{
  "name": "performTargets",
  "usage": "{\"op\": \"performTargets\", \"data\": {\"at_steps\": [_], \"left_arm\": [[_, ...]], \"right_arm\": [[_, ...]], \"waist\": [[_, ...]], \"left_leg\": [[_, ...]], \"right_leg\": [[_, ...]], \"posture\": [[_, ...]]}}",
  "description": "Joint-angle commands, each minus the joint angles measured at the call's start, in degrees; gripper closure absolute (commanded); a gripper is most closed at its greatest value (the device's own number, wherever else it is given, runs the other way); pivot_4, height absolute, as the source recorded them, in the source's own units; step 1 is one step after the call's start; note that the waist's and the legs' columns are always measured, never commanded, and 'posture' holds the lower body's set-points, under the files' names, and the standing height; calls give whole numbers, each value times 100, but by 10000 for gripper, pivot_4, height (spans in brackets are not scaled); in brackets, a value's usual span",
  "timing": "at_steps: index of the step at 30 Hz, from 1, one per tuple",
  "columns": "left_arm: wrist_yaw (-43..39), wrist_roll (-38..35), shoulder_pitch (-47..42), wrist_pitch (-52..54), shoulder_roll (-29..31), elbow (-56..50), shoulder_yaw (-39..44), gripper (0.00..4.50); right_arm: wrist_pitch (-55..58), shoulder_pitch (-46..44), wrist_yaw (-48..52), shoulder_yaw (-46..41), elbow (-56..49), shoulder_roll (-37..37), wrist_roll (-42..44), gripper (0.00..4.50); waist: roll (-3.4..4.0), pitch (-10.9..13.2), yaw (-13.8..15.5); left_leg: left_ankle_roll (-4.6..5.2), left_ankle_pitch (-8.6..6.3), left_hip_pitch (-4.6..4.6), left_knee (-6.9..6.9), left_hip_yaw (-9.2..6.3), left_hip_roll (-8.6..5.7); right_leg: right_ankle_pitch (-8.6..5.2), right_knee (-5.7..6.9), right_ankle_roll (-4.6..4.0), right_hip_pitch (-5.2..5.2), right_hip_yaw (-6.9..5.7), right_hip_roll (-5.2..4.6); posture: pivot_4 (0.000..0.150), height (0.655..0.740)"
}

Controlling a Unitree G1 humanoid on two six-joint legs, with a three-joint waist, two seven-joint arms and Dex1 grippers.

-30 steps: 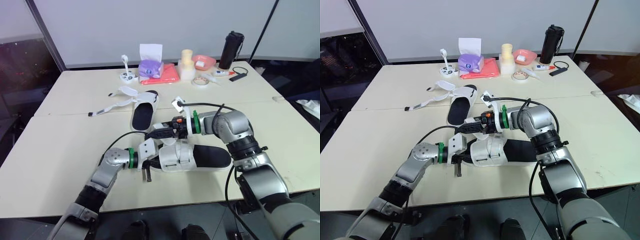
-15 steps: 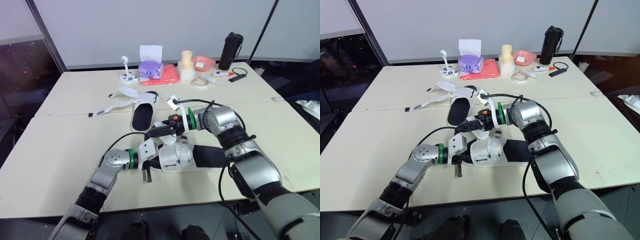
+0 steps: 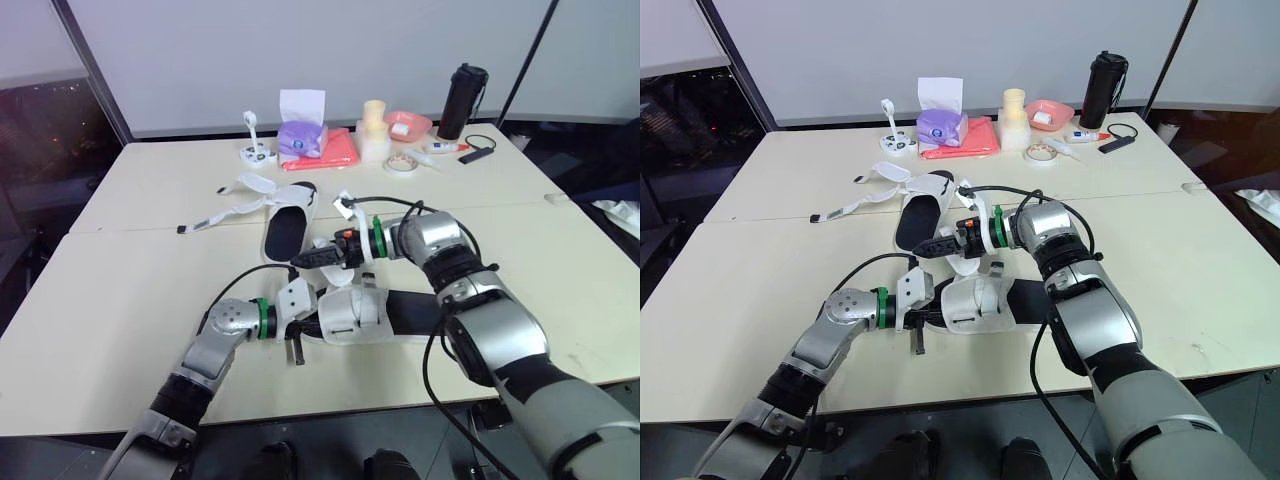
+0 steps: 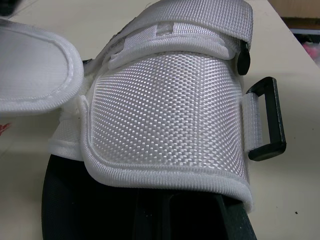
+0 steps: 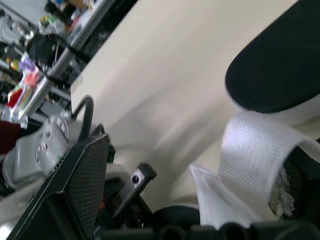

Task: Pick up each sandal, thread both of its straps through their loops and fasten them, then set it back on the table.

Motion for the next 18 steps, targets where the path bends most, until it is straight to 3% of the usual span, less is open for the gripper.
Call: {"op": "performTargets", "data": {"at_steps": [1,18], "left_arm": [[0,292,205,192,-5,314,-377,45000],[-26,297,209,192,-30,299,-413,45000]], "right_arm": [[-65,-288,-67,-319,28,74,46,455],[44,-473,-196,-832,50,46,58,455]], "waist": [[0,0,1],[0,0,2]], "left_leg": [[0,0,0,0,0,0],[0,0,0,-1,1,0]], "right_leg": [[0,0,0,0,0,0],[0,-1,0,0,0,0]], "posture": [[1500,7400],[1500,7400]]}}
